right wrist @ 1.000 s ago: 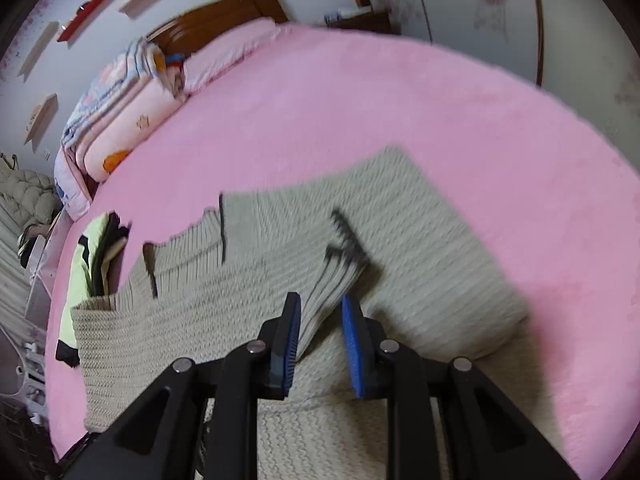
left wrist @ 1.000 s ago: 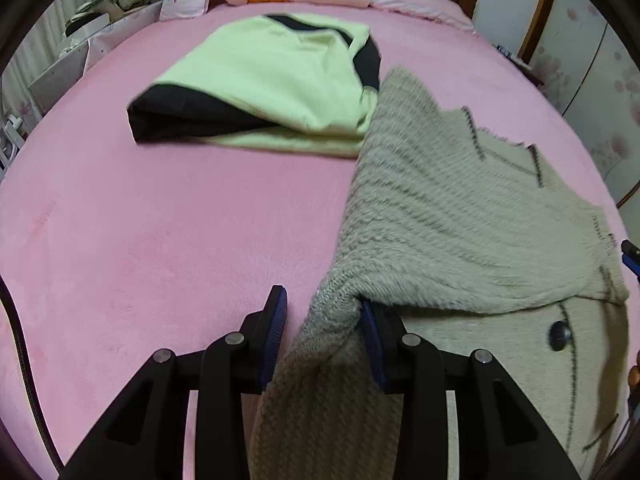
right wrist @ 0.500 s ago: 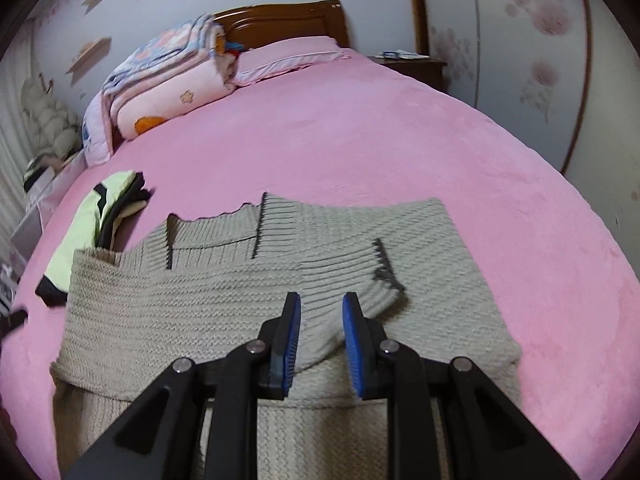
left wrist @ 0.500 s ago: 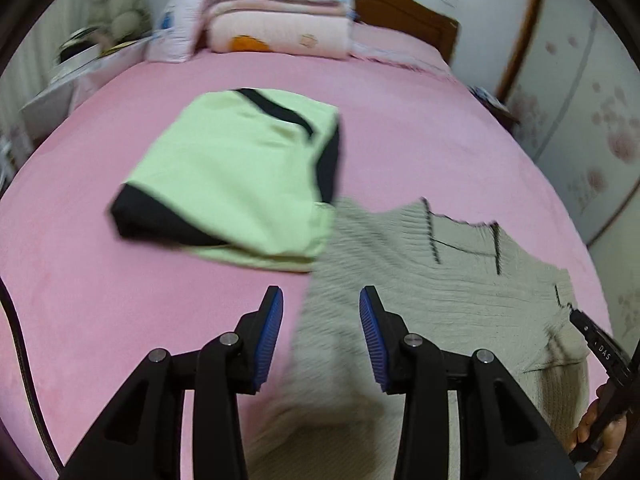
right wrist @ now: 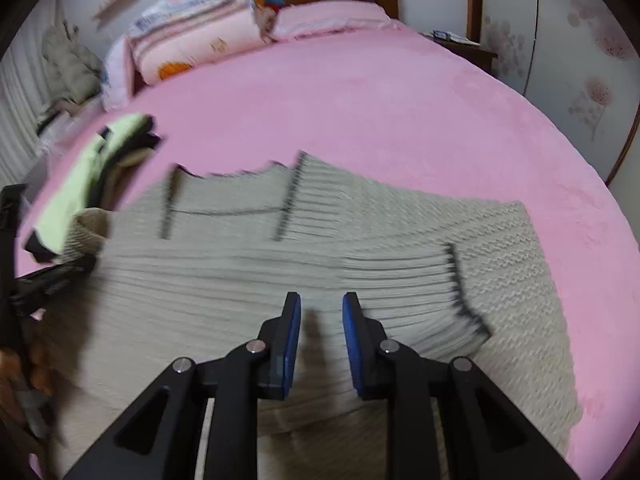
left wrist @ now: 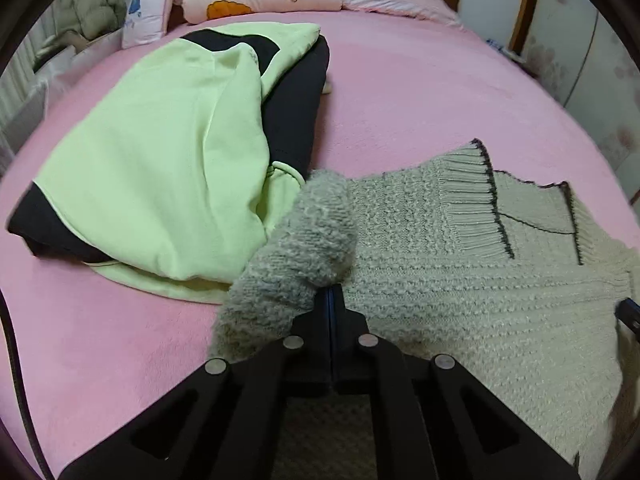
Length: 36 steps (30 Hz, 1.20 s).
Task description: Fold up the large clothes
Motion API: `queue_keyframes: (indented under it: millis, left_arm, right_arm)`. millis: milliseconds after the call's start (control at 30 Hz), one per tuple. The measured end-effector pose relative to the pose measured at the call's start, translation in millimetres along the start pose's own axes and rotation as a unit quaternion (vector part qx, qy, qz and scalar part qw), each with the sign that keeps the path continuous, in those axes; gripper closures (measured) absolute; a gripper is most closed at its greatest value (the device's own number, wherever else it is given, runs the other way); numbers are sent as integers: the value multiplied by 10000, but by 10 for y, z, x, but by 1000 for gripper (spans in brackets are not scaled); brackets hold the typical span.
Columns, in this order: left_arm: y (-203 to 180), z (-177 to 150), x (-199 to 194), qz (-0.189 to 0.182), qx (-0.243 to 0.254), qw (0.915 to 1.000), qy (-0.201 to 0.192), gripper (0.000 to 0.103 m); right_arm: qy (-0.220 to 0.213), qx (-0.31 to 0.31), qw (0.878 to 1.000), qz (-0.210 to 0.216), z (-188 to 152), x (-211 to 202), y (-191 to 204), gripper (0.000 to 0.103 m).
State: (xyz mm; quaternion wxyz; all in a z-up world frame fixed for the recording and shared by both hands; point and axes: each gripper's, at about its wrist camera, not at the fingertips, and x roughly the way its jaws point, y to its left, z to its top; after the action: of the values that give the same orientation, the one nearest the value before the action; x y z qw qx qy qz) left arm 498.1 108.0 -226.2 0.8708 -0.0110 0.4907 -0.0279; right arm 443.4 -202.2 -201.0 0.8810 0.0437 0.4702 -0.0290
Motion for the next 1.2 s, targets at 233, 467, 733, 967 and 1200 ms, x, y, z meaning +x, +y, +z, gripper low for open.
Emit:
queue_keyframes:
  millis: [233,467,733,967,1200]
  left_arm:
    - [-13,-71,-1,-18,212,9996,-185,102]
    - [-63,6,-368,-100,299,9994,162,65]
    - [-137,-68,-1891,69,279,9954,-911,13]
    - [-113,-485,-3095,95,193,9865,-1624,13]
    - [-148,-1091,-3854,35,207,9799,-1986,13]
  right_arm:
    - [-49,-53,9999,-144,-61,62,-214,85]
    - [116,118,9998,56,-28,-219,-201,82]
    - [-485,132,9977,460,-119,-1421,-169,82]
    - [-1144,75,9917,584,-356,-2558,-175,76]
    - [-1575,31,9860,551,-760,-3331,-200,56]
